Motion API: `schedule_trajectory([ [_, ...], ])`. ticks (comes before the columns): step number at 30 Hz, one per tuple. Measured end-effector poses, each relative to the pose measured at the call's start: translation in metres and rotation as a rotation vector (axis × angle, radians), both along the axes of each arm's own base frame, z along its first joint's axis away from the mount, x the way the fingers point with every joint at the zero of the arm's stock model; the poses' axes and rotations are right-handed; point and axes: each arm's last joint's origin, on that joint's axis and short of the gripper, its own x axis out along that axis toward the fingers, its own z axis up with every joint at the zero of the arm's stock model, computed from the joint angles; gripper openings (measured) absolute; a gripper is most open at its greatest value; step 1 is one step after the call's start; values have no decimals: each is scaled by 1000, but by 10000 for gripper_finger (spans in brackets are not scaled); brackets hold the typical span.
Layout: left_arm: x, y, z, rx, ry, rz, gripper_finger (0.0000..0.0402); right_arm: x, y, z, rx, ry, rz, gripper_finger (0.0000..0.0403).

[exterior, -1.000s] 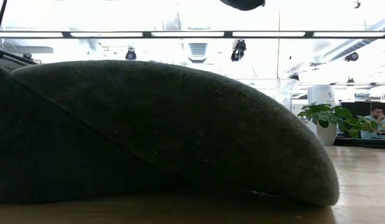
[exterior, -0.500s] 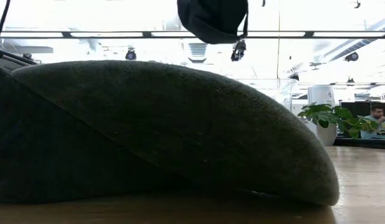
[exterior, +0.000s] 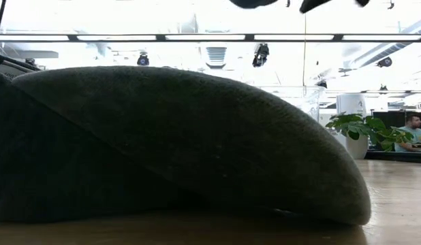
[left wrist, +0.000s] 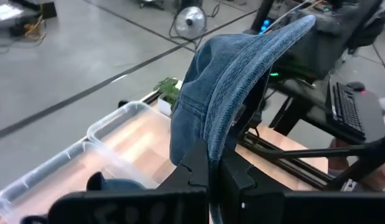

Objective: Pick & Place hat
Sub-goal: Put the blue cap into the left transparent bin

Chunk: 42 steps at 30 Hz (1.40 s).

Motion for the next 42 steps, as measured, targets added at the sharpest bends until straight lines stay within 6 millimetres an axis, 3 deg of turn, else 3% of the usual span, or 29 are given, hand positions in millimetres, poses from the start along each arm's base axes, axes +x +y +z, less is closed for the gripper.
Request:
schedule_trajectory([
  [4,-9,5,5,30,0,-16,5,27,-13,-3,14,-58,110,9],
  [9,-8,7,1,69,42,-21,5,64,-28,11,-24,-258,334,9],
  [16,12,12,-17,77,79,22,5,99,-56,9,17,-277,473,9],
  [21,28,23,-40,75,147,89,6,120,-70,11,44,-275,623,9],
  [27,40,40,-63,61,174,215,6,119,-80,18,61,-273,653,9],
  [34,49,48,-60,150,43,447,6,101,-90,33,-6,-318,371,9],
  [37,52,48,-59,131,-12,461,6,99,-98,33,-49,-306,277,9],
  [42,56,50,-64,105,-29,471,6,93,-111,36,-19,-318,440,9],
])
